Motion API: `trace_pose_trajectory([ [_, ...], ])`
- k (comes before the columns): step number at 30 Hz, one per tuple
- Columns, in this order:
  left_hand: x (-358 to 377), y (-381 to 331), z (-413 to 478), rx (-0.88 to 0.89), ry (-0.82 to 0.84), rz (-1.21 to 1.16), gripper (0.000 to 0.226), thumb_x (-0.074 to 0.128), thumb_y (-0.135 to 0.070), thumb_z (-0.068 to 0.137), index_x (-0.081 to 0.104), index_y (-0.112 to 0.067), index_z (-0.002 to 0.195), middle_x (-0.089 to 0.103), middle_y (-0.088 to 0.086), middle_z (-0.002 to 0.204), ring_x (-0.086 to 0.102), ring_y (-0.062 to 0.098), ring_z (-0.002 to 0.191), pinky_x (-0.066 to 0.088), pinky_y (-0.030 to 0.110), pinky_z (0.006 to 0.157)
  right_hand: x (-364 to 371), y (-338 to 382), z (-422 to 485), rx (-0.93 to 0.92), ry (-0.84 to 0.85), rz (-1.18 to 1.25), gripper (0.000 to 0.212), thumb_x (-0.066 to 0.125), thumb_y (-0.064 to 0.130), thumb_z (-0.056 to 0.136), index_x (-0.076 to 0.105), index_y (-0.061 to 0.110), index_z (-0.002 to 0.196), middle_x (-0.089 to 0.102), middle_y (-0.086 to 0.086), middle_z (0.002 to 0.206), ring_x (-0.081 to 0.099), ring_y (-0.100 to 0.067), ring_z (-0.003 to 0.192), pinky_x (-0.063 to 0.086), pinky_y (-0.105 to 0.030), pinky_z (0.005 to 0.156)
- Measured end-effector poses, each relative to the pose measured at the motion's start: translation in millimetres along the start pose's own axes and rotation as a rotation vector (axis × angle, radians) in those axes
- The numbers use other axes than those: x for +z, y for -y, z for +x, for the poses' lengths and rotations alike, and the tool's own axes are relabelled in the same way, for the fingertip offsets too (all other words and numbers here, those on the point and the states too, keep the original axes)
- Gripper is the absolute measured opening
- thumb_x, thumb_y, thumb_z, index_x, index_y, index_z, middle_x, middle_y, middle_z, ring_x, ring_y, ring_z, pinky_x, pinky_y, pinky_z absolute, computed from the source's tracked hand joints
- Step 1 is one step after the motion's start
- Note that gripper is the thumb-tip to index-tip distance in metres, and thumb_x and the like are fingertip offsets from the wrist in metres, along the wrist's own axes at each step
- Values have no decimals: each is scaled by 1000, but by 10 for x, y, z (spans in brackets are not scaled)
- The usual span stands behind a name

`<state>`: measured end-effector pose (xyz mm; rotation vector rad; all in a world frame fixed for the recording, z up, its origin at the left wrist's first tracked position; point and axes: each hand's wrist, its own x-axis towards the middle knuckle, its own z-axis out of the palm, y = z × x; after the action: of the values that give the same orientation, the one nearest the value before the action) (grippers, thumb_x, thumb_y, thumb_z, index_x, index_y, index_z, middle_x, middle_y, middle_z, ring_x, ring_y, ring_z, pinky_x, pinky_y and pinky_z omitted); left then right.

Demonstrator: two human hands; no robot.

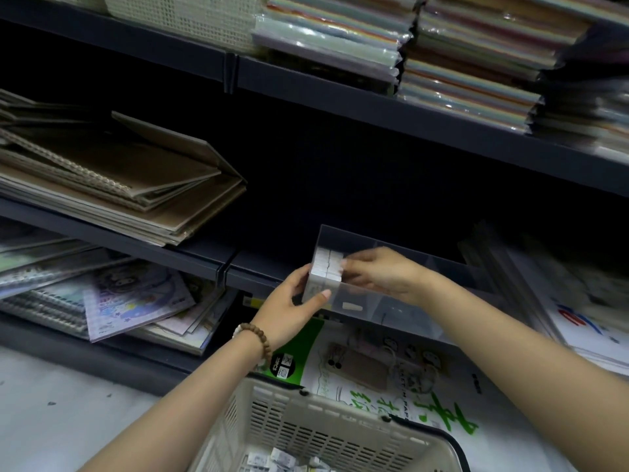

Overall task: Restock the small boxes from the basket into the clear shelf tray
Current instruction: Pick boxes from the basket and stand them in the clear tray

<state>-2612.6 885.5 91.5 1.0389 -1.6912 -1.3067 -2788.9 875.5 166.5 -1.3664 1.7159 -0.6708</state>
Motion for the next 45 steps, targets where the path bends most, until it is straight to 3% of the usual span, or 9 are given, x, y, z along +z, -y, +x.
trace_pose_trajectory([
  [5, -20, 212, -229, -33, 14, 146, 64, 59, -39, 86, 32, -29, 142, 41, -14, 137, 46, 7, 122, 41, 24, 95, -157, -307, -625, -253, -170, 117, 25, 60, 20, 91, 59, 20, 115, 68, 7, 104, 69, -4, 89, 55, -14, 72],
  [8, 38, 550, -459, -107, 74, 231, 61, 59, -36, 87, 33, -28, 141, 43, -13, 136, 47, 5, 116, 43, 20, 90, -137, -823, -971, -246, -214, 213, 18, 59, 12, 90, 64, 18, 106, 71, 5, 103, 69, -7, 89, 56, -17, 74],
  [13, 276, 1347, -924, -351, 298, 407, 60, 59, -32, 89, 33, -20, 141, 45, -4, 138, 50, 12, 115, 43, 20, 90, 322, -2116, -1028, 194, -88, 152, 31, 60, 7, 89, 56, 5, 120, 64, -12, 114, 65, -20, 85, 52, -21, 66],
  [17, 605, 1936, -1182, -649, 268, 281, 55, 59, -25, 89, 37, -12, 138, 48, 9, 136, 49, 23, 120, 43, 22, 84, 819, -3214, -1100, 568, 40, 85, 36, 60, 11, 91, 53, 0, 124, 60, -17, 119, 58, -22, 91, 48, -24, 65],
  [20, 864, 2300, -1331, -759, 256, 280, 52, 56, -28, 91, 41, -10, 137, 49, 12, 136, 49, 25, 122, 42, 26, 91, 1095, -3741, -1119, 667, 65, 21, 39, 61, 13, 90, 54, -13, 118, 56, -32, 122, 59, -31, 95, 49, -39, 85],
  [24, 1110, 2566, -1405, -840, 250, 222, 49, 53, -30, 93, 42, -9, 136, 46, 11, 138, 46, 26, 124, 40, 30, 96, 1334, -3948, -958, 576, 81, 1, 52, 59, 24, 92, 43, 4, 137, 43, -14, 143, 43, -27, 130, 36, -32, 106],
  [32, 1204, 2859, -1331, -911, 95, 99, 39, 53, -34, 92, 55, -11, 123, 53, 11, 131, 52, 27, 116, 43, 33, 95, 1645, -4162, -580, 461, 36, -269, 62, 55, 35, 93, 30, 15, 146, 19, -5, 152, 31, -27, 136, 26, -36, 115],
  [40, 1279, 3138, -1571, -974, 380, 195, 41, 45, -35, 96, 55, -8, 125, 51, 13, 134, 49, 28, 121, 38, 34, 102, 1769, -4314, -908, 474, -122, -74, 67, 66, 35, 86, 35, 19, 142, 28, -8, 148, 32, -28, 136, 31, -45, 112],
  [45, 1241, 3202, -1670, -985, 536, 221, 40, 43, -33, 97, 52, -9, 128, 50, 11, 136, 48, 27, 123, 38, 39, 106, 1891, -4247, -975, 405, 64, -167, 76, 69, 43, 81, 33, 18, 143, 23, -2, 150, 16, -22, 140, 18, -34, 114],
])
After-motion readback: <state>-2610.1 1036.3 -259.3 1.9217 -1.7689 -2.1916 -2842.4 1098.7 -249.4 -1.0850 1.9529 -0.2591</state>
